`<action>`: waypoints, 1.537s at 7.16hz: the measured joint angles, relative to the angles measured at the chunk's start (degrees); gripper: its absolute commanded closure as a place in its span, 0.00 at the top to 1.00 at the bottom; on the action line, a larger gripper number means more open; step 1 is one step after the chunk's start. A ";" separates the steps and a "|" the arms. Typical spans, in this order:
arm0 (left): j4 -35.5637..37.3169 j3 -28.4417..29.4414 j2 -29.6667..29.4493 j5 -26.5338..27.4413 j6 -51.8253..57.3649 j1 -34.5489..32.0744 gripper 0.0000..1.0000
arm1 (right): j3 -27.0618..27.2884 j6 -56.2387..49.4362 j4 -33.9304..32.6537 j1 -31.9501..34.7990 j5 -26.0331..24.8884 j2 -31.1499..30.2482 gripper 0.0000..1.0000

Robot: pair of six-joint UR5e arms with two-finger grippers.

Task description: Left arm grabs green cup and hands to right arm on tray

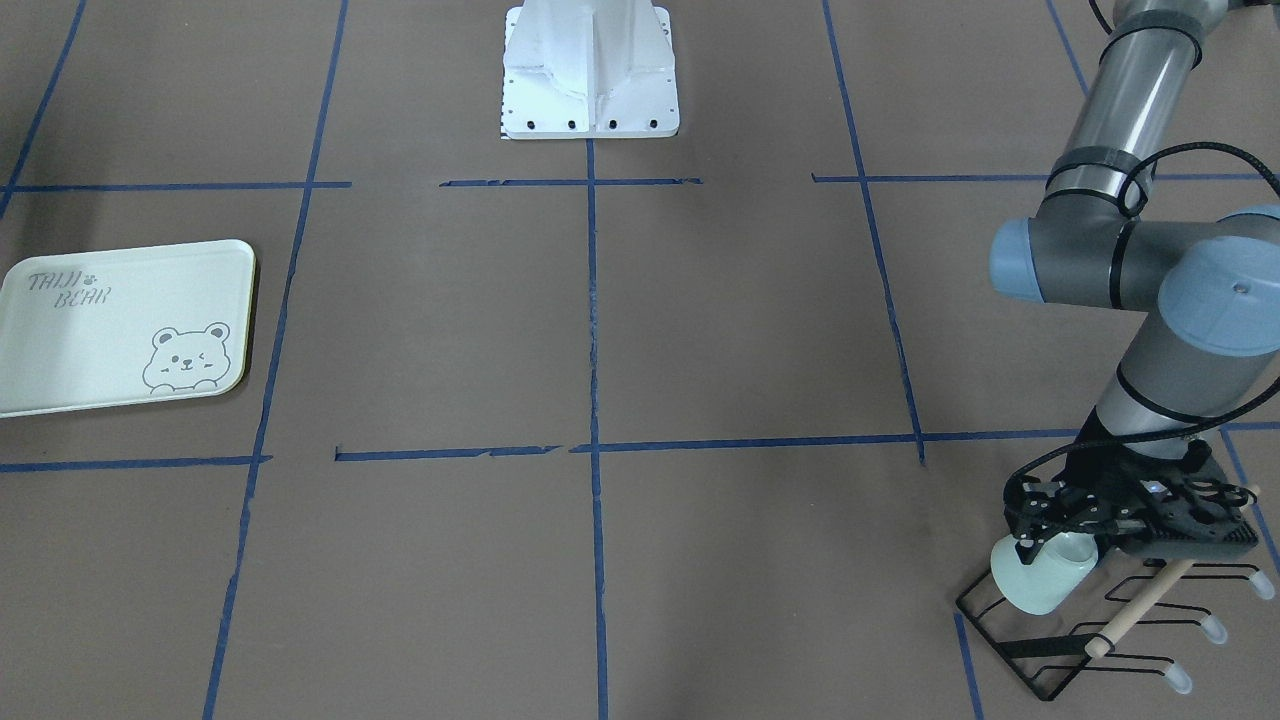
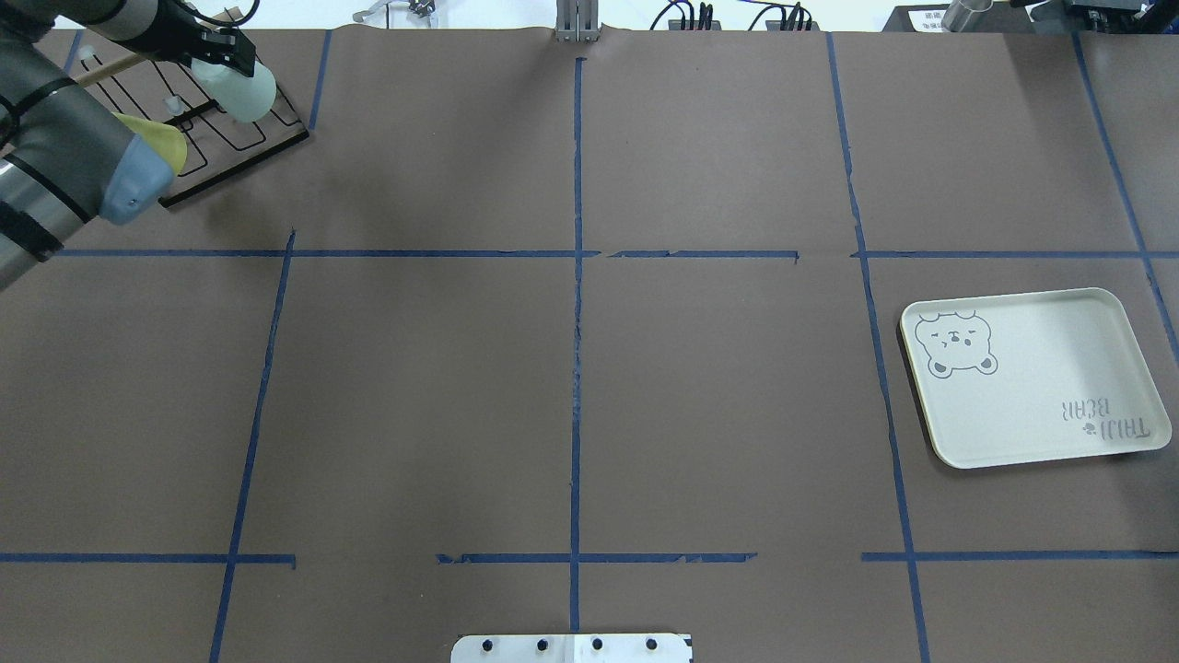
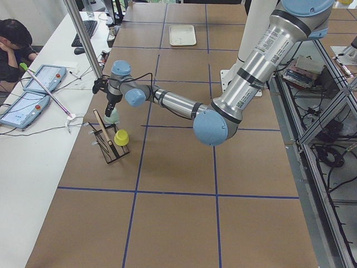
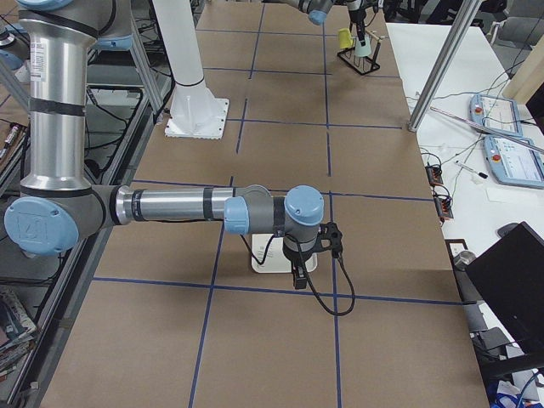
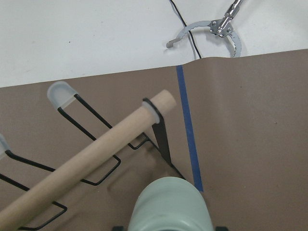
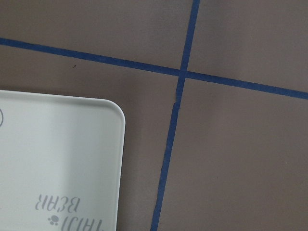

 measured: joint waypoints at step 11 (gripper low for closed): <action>-4.21 -23.84 9.83 -5.64 -32.13 5.80 0.34 | 0.00 42.52 36.68 -12.71 8.60 0.36 1.00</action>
